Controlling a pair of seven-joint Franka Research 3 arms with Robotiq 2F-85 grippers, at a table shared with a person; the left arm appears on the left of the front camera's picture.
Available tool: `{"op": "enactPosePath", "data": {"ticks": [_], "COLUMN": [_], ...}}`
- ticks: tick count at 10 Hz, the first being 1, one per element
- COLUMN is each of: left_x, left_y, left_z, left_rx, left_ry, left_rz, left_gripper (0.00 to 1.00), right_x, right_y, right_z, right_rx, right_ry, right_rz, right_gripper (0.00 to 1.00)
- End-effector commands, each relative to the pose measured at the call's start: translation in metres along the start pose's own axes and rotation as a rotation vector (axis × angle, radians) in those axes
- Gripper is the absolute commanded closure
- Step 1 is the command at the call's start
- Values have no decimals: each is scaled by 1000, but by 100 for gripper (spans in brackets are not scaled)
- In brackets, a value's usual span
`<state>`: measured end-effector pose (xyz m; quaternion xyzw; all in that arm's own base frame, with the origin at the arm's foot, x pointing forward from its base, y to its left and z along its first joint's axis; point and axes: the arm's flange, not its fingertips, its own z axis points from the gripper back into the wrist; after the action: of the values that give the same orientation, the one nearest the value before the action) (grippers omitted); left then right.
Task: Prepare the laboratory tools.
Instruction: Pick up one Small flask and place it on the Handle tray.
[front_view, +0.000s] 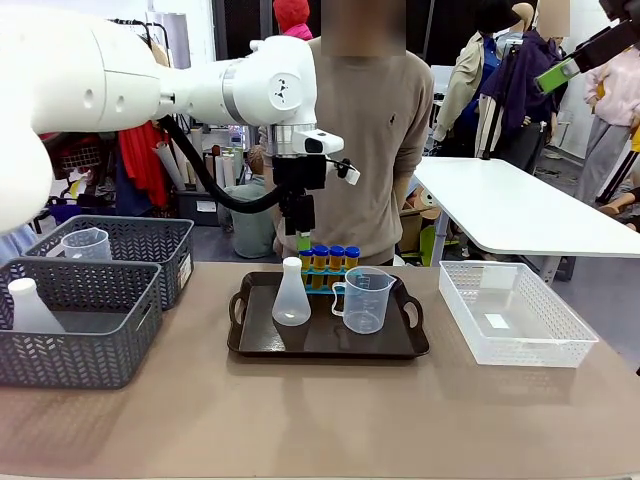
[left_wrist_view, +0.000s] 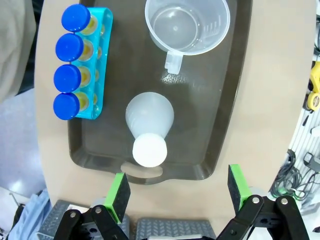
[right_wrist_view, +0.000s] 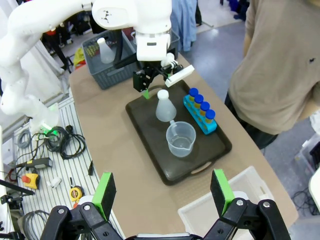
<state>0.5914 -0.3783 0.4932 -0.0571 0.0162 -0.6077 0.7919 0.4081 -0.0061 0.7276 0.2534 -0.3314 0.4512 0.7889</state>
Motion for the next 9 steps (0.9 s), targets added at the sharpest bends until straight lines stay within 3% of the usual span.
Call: {"op": "enactPosePath", "data": {"ticks": [1,7,9], "left_x": [2,2,-32], "left_y": [3,2,-10], "left_z": [-2,-6,36], "left_rx": [8,-4,12], "left_ry": [4,2,-49], "left_rz": [-10,-1,-61], "left_gripper": [0,0,0], "right_x": [2,2,2], "right_y": [2,2,2], "right_z": [0,0,0], "right_rx": [5,5,5], "right_ry": [-10,-10,-10], "right_rz": [-2,-2,-2], "right_gripper": [0,0,0]}}
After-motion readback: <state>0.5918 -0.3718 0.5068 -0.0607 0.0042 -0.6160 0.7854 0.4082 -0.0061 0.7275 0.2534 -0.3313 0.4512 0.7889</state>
